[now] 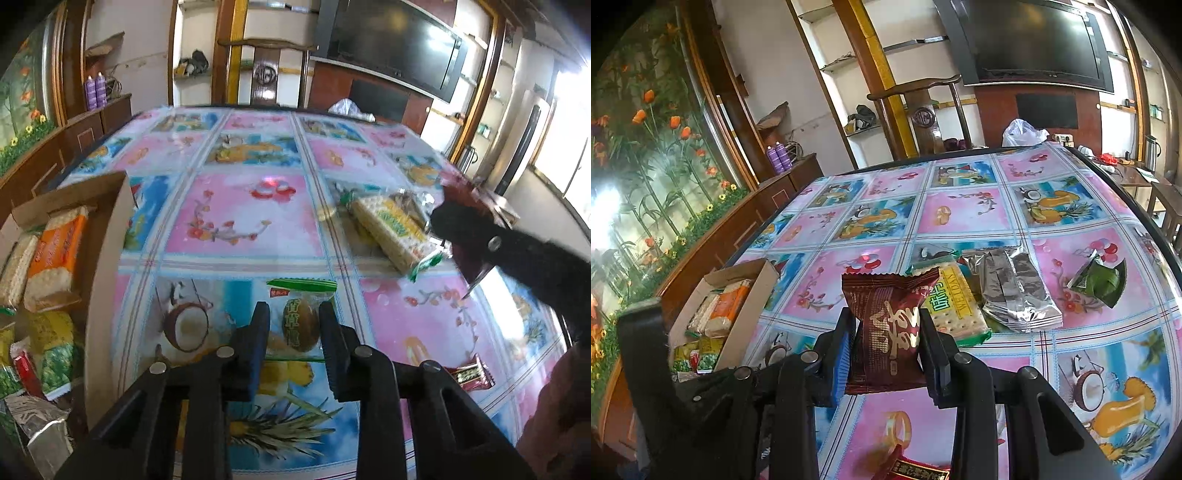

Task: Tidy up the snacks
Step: 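Grasp the brown chocolate wrapper with the right gripper while the left grasps a green-white packet, then lift the brown wrapper and green-white packet and carry both over the cardboard box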

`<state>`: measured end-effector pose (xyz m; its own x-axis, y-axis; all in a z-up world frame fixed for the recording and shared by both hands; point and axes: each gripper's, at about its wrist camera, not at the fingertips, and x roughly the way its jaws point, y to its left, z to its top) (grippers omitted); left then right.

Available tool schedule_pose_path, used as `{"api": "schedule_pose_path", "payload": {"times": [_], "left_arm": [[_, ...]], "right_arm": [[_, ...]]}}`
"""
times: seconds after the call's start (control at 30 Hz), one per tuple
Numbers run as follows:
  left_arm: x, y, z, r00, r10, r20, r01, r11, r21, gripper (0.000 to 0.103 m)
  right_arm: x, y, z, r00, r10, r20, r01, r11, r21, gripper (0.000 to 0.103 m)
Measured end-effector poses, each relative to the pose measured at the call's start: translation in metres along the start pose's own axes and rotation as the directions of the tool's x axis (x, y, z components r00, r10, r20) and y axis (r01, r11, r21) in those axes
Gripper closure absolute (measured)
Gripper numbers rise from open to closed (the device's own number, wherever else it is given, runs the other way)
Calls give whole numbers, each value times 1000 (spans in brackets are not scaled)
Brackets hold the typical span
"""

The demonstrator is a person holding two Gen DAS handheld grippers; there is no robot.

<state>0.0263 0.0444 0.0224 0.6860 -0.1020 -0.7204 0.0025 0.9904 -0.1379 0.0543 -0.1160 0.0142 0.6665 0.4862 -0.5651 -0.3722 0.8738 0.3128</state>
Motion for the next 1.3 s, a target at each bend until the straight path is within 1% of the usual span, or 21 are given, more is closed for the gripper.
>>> {"api": "schedule_pose_path", "payload": {"times": [0.07, 0.17, 0.37, 1.13, 1.3], "left_arm": [[-5, 1, 2, 1000, 10, 30, -10, 1000, -4, 77], [-10, 5, 4, 999, 13, 53, -11, 1000, -22, 77], [-12, 8, 5, 998, 16, 66, -15, 1000, -26, 77], [-29, -3, 3, 984, 79, 159, -84, 996, 26, 77], [-33, -5, 3, 981, 89, 174, -97, 995, 34, 77]], "right_arm": [[1, 1, -1, 1000, -3, -3, 3, 1000, -3, 67], [3, 3, -2, 1000, -6, -7, 6, 1000, -10, 67], [6, 7, -4, 1000, -11, -15, 11, 1000, -29, 67], [8, 11, -6, 1000, -15, -16, 14, 999, -43, 67], [7, 12, -5, 1000, -13, -6, 13, 999, -47, 67]]}}
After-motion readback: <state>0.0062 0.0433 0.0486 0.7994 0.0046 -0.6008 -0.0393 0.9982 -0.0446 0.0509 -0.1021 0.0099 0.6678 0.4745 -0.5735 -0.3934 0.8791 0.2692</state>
